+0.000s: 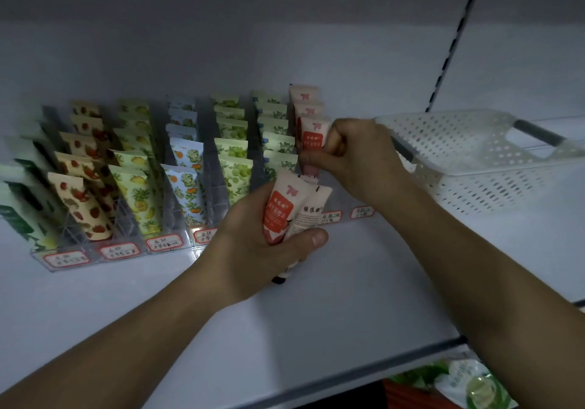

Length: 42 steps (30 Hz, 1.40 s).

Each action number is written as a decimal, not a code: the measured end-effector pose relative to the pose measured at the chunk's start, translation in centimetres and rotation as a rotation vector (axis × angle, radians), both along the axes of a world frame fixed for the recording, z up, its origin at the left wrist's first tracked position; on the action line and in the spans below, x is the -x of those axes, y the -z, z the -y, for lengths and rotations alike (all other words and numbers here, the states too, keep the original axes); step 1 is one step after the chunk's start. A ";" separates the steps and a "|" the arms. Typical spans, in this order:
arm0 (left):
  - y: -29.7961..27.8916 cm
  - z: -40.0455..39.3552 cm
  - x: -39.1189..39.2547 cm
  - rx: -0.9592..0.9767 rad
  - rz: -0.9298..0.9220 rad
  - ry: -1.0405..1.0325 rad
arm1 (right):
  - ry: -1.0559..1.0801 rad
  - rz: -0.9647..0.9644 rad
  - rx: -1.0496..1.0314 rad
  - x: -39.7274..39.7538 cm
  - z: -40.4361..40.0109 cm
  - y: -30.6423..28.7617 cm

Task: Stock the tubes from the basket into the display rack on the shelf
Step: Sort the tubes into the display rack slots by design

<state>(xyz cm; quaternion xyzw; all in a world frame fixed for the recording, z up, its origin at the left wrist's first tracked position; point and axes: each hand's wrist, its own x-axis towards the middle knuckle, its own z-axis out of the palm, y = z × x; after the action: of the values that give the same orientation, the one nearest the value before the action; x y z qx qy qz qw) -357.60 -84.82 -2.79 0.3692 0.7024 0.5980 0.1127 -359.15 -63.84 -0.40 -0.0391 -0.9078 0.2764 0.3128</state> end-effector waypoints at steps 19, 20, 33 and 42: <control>-0.4 -0.2 0.4 -0.184 0.174 -0.048 | -0.880 0.020 0.703 -2.4 0.3 -2.7; -0.5 -0.2 0.4 -0.193 0.176 -0.048 | -0.901 0.034 0.735 -2.4 0.3 -2.7; 0.3 0.0 0.6 0.011 -0.297 -0.150 | -0.585 -0.169 0.707 -2.2 -0.5 -2.9; 0.9 0.0 0.7 0.291 -0.524 -0.057 | -0.313 -0.252 0.020 -1.5 -0.7 -1.6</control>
<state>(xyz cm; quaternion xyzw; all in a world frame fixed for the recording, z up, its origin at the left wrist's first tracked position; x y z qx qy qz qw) -358.30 -84.78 -3.70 0.4710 0.7959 0.3784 -0.0378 -357.69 -63.17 1.24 0.1341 -0.8536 0.3336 0.3770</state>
